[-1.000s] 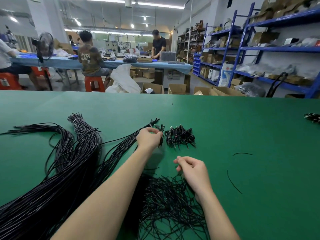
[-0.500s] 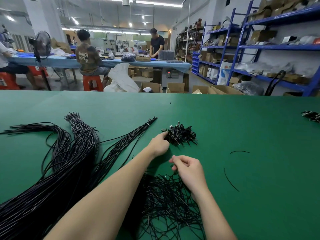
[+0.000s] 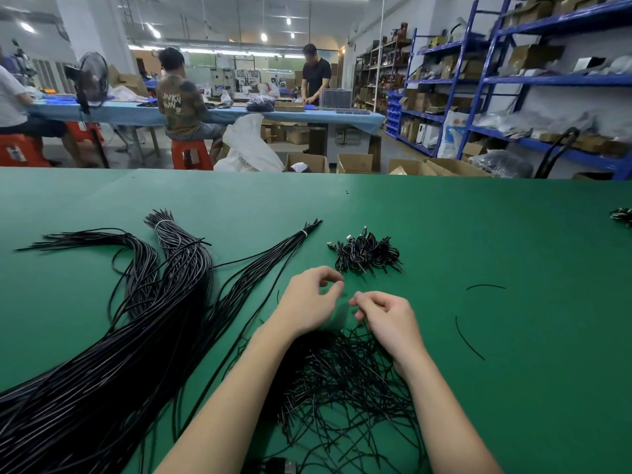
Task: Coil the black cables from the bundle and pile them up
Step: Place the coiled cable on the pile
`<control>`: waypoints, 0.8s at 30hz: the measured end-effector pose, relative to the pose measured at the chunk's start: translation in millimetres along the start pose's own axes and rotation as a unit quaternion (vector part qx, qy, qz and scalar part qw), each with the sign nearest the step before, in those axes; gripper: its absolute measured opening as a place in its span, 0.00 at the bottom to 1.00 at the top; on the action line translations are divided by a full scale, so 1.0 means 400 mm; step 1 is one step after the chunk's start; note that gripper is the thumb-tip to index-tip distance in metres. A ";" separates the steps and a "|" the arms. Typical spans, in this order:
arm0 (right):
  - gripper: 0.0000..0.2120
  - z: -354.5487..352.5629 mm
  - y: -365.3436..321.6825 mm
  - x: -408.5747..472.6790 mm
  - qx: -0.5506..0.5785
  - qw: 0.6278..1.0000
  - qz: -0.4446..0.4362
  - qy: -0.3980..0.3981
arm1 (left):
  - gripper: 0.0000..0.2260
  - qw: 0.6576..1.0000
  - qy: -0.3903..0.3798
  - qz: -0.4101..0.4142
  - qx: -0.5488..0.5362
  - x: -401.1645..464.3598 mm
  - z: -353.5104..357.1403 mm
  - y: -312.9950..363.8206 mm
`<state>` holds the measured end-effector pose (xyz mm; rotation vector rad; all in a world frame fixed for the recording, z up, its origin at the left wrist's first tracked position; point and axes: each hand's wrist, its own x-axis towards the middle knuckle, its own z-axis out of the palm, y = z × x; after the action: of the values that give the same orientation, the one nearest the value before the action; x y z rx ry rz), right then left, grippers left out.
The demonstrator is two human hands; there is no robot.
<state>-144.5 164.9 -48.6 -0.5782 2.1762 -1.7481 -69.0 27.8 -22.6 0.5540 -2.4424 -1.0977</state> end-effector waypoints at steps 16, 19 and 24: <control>0.04 -0.030 -0.038 -0.004 0.063 0.998 0.021 -0.022 | 0.04 0.998 -0.023 -0.023 0.052 -0.021 -0.004 -0.011; 0.03 -0.043 -0.085 -0.009 0.055 0.998 -0.030 0.002 | 0.08 0.992 0.024 -0.036 0.116 -0.022 -0.009 -0.013; 0.06 -0.034 -0.141 -0.024 0.013 0.995 -0.080 -0.062 | 0.17 0.958 0.053 -0.123 0.252 -0.031 -0.019 -0.016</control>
<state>-135.1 170.9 9.1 -0.8539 2.0688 -1.7647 -53.5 25.5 -25.4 1.0667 -2.6054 -0.4916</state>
